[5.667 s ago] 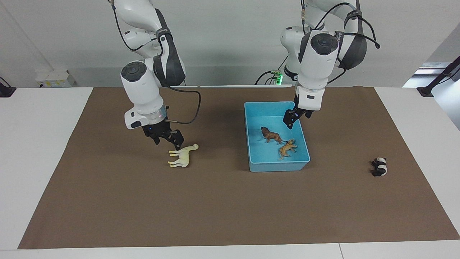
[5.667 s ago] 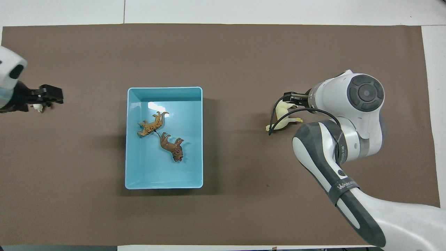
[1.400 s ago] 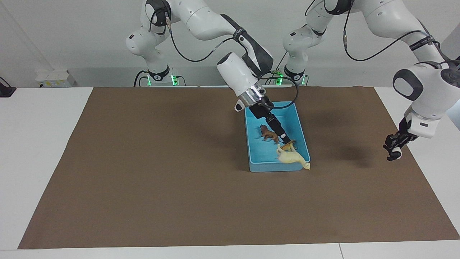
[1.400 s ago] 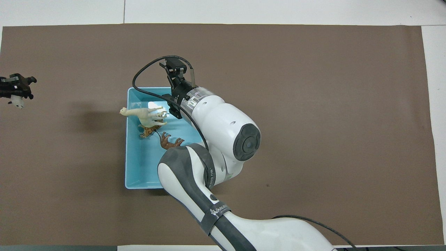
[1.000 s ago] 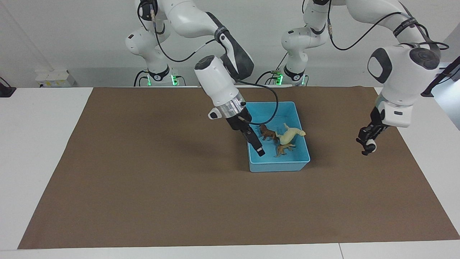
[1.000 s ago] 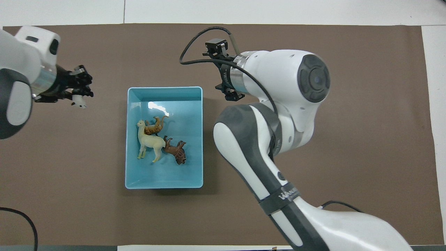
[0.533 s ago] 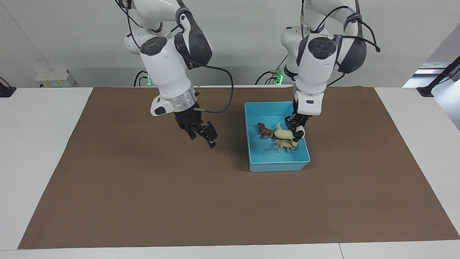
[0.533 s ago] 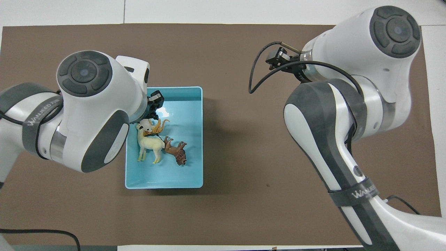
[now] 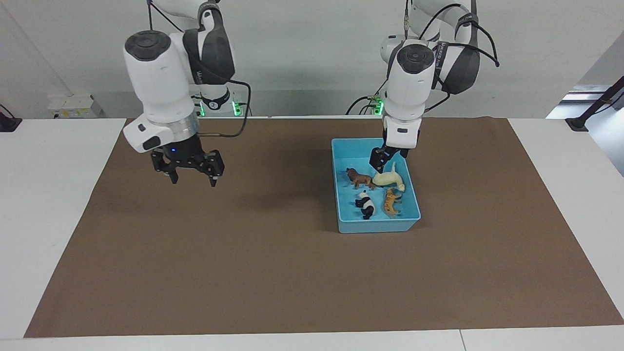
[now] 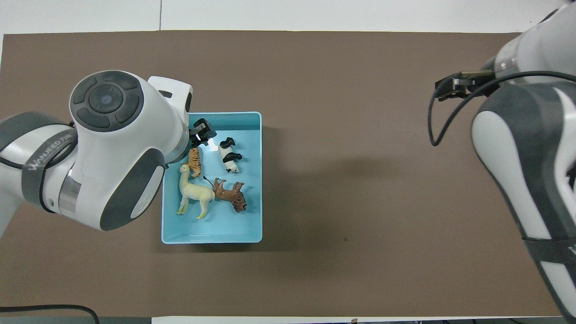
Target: Put all toys into storage box
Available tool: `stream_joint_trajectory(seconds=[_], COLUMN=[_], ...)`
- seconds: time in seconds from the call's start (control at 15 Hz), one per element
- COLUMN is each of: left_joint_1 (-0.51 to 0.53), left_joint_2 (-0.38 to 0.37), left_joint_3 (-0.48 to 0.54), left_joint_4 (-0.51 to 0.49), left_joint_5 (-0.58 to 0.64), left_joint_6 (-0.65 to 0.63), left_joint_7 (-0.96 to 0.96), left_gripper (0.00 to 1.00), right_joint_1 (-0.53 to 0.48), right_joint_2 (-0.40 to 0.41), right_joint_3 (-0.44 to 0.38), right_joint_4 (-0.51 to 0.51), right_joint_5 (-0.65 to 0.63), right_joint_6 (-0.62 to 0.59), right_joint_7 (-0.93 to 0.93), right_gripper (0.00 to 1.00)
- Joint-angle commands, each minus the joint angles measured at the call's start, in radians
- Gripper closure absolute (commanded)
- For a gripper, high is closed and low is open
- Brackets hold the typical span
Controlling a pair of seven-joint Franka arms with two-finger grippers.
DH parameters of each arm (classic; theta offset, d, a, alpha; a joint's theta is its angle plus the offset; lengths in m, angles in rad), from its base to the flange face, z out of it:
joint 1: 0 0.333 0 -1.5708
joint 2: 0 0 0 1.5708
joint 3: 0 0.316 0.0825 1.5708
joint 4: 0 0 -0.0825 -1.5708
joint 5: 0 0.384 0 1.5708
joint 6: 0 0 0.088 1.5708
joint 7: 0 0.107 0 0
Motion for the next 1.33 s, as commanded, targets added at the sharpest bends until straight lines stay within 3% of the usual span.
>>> stream_joint_trajectory(seconds=[0.0,0.2,0.53,0.8,0.93,1.07,1.27], left_joint_1=[0.007,0.088,0.367,0.489,0.565,0.573,0.569], left_joint_2=[-0.047,-0.101,-0.161,-0.198,-0.199,-0.216,-0.186], left_joint_3=[0.017,0.022,0.025,0.028,0.028,0.033,0.033], left_joint_4=[-0.021,-0.013,0.051,0.088,0.088,0.050,0.085], left_joint_5=[-0.007,-0.007,-0.028,-0.039,-0.063,-0.090,-0.106], left_joint_6=[-0.014,-0.050,-0.168,-0.226,-0.218,-0.208,-0.202], left_joint_7=[0.016,0.201,0.724,0.910,0.963,0.963,0.957], left_gripper=[0.00,0.00,0.00,0.00,0.00,0.00,0.00], right_joint_1=[-0.050,-0.070,-0.107,-0.139,-0.210,-0.391,-0.696], right_joint_2=[-0.067,-0.116,-0.168,-0.174,-0.183,-0.186,-0.190], right_joint_3=[0.013,0.011,0.010,0.013,0.036,0.199,0.503], right_joint_4=[-0.018,-0.017,-0.017,-0.015,-0.014,0.003,0.077], right_joint_5=[-0.007,-0.004,-0.003,-0.003,-0.001,-0.003,-0.012], right_joint_6=[-0.059,-0.103,-0.176,-0.205,-0.258,-0.309,-0.405], right_joint_7=[-0.089,-0.087,-0.090,-0.099,-0.168,-0.251,-0.256], right_gripper=[0.00,0.00,0.00,0.00,0.00,0.00,0.00])
